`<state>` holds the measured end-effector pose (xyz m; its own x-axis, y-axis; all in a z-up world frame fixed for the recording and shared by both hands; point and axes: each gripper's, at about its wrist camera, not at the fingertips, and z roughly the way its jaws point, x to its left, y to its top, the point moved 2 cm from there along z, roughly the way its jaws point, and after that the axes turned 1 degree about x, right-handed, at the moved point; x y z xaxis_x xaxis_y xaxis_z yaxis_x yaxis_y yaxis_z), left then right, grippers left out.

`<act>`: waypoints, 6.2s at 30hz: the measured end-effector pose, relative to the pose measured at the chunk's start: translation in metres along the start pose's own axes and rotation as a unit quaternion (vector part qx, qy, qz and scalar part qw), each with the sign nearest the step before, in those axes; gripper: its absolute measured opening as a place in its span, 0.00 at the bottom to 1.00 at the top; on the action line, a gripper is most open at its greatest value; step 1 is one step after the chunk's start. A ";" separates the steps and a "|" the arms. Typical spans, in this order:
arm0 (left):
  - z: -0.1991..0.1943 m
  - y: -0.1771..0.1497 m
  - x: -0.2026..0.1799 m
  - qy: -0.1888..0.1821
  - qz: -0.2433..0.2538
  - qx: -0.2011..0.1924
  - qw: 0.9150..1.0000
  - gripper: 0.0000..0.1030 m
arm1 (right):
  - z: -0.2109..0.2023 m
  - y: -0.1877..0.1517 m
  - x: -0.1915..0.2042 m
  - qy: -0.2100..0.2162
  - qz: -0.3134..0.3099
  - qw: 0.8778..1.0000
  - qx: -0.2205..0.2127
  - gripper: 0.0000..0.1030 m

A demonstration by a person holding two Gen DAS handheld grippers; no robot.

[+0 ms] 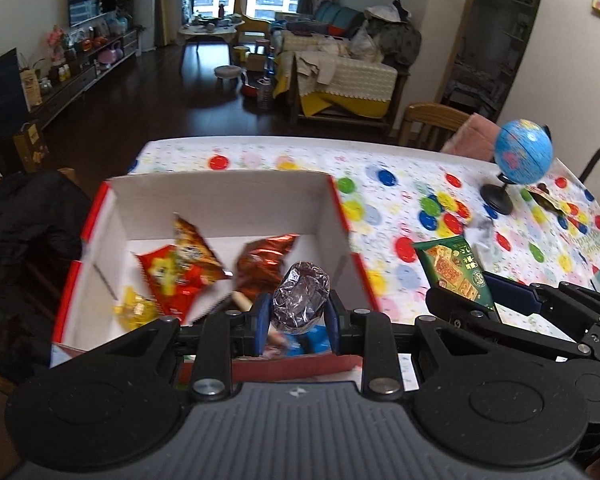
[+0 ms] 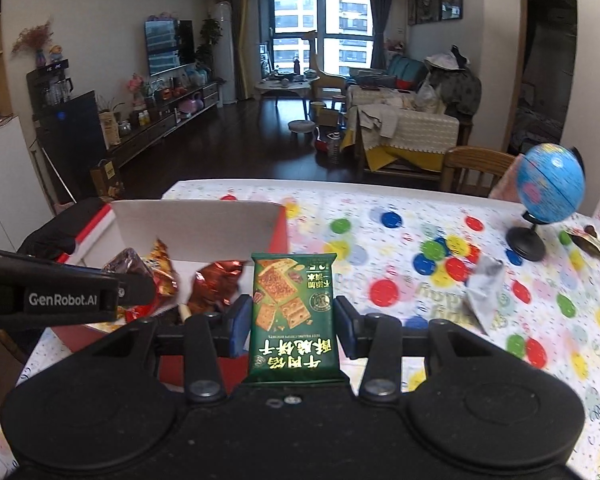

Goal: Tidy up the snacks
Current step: 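Carry the chocolate ball and green cracker packet over into the box, then open both tools to drop the chocolate ball and cracker packet, then withdraw both tools from the box toward the purple candy and white wrapper, then grasp purple-wrapped candy with left tool while right tool grasps white wrapper packet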

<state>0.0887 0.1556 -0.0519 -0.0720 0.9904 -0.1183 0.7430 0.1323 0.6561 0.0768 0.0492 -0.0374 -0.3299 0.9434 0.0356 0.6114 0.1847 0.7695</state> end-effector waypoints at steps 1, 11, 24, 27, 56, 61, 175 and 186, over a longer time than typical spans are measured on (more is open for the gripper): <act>0.000 0.001 0.007 0.002 -0.002 0.000 1.000 0.27 | 0.003 0.001 0.004 0.001 -0.001 1.000 0.001 0.40; 0.011 0.007 0.061 0.024 -0.014 0.010 1.000 0.27 | 0.034 0.010 0.049 0.009 -0.018 1.000 0.013 0.40; 0.059 0.009 0.102 0.048 -0.009 0.054 0.997 0.27 | 0.090 0.008 0.084 0.019 -0.046 0.998 0.047 0.40; 0.071 0.007 0.105 0.047 -0.001 0.066 0.997 0.27 | 0.102 0.006 0.087 0.020 -0.049 0.997 0.058 0.40; 0.108 -0.010 0.094 0.042 0.025 0.107 0.993 0.31 | 0.122 -0.013 0.085 0.022 -0.050 0.993 0.102 0.44; 0.094 -0.008 0.095 0.037 0.018 0.095 0.995 0.45 | 0.110 -0.011 0.080 0.019 -0.042 0.995 0.091 0.48; 0.224 -0.038 -0.294 0.002 0.123 0.093 0.988 0.24 | 0.189 -0.015 -0.292 -0.015 0.113 0.989 0.095 0.53; 0.225 -0.037 -0.293 -0.004 0.132 0.091 0.987 0.19 | 0.169 -0.019 -0.296 -0.010 0.125 0.989 0.084 0.16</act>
<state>0.2316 -0.1482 -0.2093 0.1452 0.9889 0.0324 0.8419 -0.1407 0.5209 0.2844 -0.1873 -0.1709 -0.1404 0.9702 0.1977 0.7839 -0.0131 0.6208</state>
